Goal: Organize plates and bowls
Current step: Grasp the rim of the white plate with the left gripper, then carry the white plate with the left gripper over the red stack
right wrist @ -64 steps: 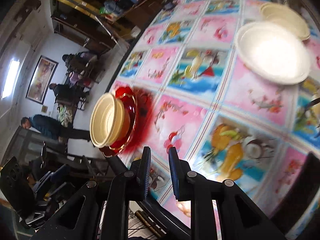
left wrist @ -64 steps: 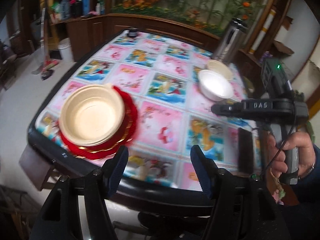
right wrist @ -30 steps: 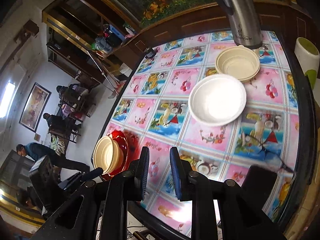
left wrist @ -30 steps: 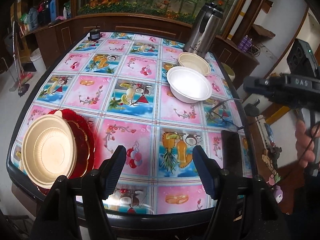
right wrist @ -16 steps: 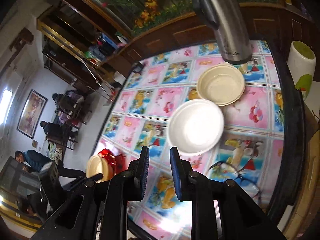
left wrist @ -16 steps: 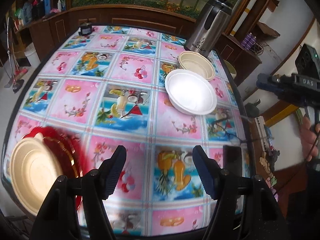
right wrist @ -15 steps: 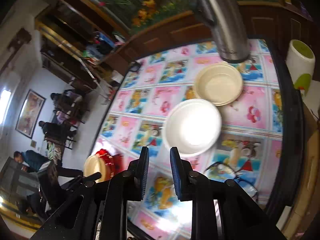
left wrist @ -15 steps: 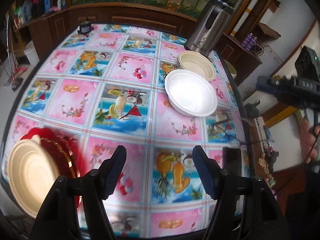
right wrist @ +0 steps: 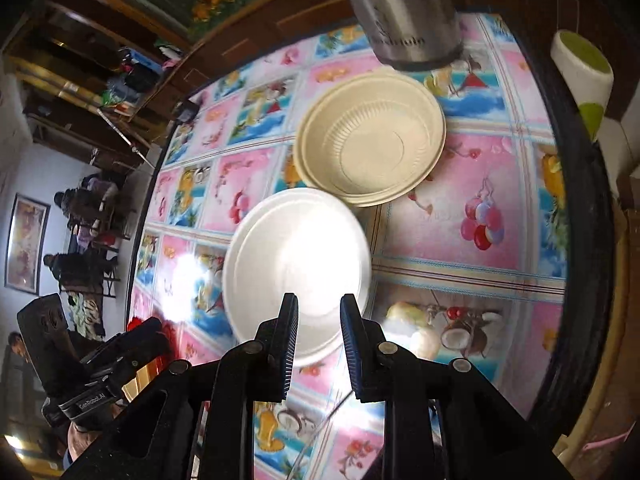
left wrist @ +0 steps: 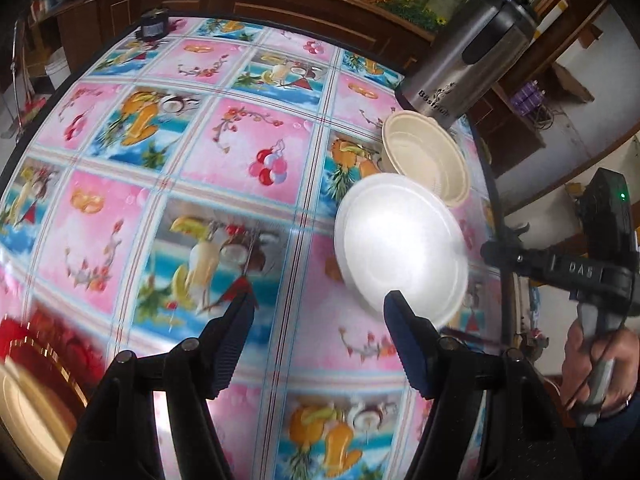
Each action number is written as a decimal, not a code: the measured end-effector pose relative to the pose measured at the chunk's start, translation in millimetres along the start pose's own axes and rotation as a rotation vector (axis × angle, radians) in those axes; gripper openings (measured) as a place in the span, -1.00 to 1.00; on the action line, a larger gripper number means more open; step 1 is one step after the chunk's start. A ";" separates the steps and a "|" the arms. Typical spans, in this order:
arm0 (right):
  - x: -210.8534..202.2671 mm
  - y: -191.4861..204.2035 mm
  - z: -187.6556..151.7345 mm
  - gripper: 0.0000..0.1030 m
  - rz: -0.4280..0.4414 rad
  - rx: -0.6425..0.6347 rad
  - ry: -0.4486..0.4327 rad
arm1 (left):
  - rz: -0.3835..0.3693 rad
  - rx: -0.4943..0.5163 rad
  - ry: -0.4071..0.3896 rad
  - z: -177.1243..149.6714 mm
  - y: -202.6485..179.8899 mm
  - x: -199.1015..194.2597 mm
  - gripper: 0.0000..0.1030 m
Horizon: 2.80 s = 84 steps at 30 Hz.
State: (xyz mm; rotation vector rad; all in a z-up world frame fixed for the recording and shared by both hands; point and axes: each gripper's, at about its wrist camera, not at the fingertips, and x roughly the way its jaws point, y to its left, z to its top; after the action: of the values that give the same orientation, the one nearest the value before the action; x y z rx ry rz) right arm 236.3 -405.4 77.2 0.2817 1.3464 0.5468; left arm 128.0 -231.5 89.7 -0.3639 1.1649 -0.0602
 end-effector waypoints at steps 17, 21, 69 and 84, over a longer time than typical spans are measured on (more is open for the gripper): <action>39.4 -20.8 6.3 -0.77 -0.014 0.038 0.037 | 0.036 0.098 0.100 18.2 -26.1 74.1 -0.42; 33.7 -9.1 2.7 -0.77 -0.001 0.014 0.028 | 0.061 0.110 0.079 11.6 -22.9 60.4 -0.42; 32.0 166.7 -196.8 -0.75 0.128 -0.124 0.083 | 0.114 0.132 -0.121 -143.6 98.7 -130.1 -0.16; 53.0 235.9 -194.9 -0.75 0.186 -0.252 0.115 | 0.176 0.020 -0.202 -154.2 153.1 -175.4 -0.16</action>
State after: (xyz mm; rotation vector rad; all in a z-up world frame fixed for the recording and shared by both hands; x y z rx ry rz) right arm 4.1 -201.3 107.6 0.1710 1.3527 0.8917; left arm -103.4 -85.0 144.6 -0.2423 0.9917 0.1164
